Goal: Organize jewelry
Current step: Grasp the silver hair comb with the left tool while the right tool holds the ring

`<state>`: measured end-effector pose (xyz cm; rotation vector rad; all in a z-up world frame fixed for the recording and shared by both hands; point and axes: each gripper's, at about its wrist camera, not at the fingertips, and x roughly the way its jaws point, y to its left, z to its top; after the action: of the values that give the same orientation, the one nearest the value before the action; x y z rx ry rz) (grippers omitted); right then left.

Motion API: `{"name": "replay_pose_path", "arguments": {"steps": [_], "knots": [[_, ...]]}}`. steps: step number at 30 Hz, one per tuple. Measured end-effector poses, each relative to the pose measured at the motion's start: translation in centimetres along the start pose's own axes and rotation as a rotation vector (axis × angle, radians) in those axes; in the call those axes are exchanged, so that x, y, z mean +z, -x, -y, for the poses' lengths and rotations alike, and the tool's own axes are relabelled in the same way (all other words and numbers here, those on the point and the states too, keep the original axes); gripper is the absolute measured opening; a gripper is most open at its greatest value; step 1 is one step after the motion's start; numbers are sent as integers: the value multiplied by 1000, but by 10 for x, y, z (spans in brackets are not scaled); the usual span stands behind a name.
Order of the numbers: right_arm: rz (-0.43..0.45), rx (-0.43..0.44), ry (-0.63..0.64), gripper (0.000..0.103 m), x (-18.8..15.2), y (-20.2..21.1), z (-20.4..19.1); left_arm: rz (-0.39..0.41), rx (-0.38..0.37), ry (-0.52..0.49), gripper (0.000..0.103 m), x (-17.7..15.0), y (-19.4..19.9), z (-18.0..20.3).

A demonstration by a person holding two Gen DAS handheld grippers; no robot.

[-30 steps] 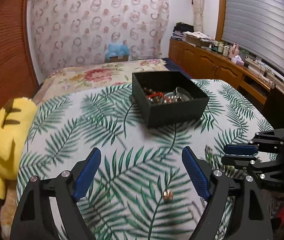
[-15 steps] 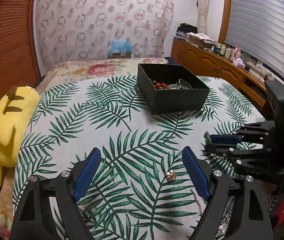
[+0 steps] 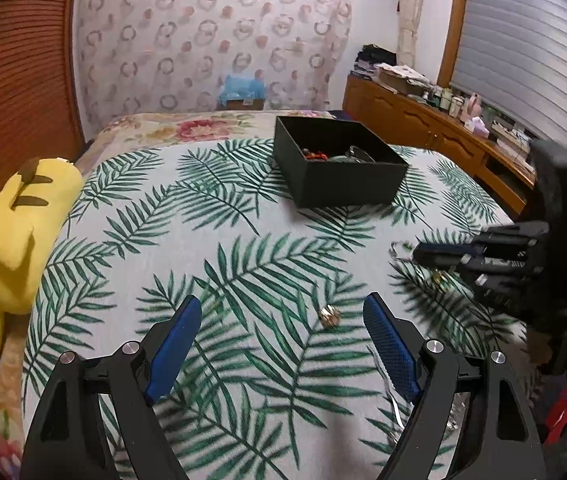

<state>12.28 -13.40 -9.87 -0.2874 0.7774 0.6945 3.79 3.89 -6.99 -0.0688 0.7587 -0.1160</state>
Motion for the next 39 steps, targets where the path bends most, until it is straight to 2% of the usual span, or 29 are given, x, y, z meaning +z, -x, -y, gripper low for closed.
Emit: {"name": "replay_pose_path", "arguments": {"steps": [5, 10, 16, 30, 34, 36, 38, 39], "knots": [[69, 3, -29, 7, -8, 41, 8, -19, -31, -24, 80, -11, 7, 19], [93, 8, -45, 7, -17, 63, 11, -56, -63, -69, 80, -21, 5, 45], [108, 14, -45, 7, -25, 72, 6, -111, -77, -135, 80, -30, -2, 69], [106, 24, -67, 7, -35, 73, 9, -197, -84, -235, 80, -49, -16, 95], [105, 26, -69, 7, -36, 73, 10, -189, -70, -262, 79, -51, -15, 97], [105, 26, -70, 7, -36, 72, 10, -181, -65, -269, 73, -53, -12, 96], [106, 26, -71, 7, -36, 72, 10, -175, -71, -269, 57, -53, -10, 96], [105, 27, -72, 7, -36, 73, 10, -172, -69, -268, 56, -52, -8, 95]]}}
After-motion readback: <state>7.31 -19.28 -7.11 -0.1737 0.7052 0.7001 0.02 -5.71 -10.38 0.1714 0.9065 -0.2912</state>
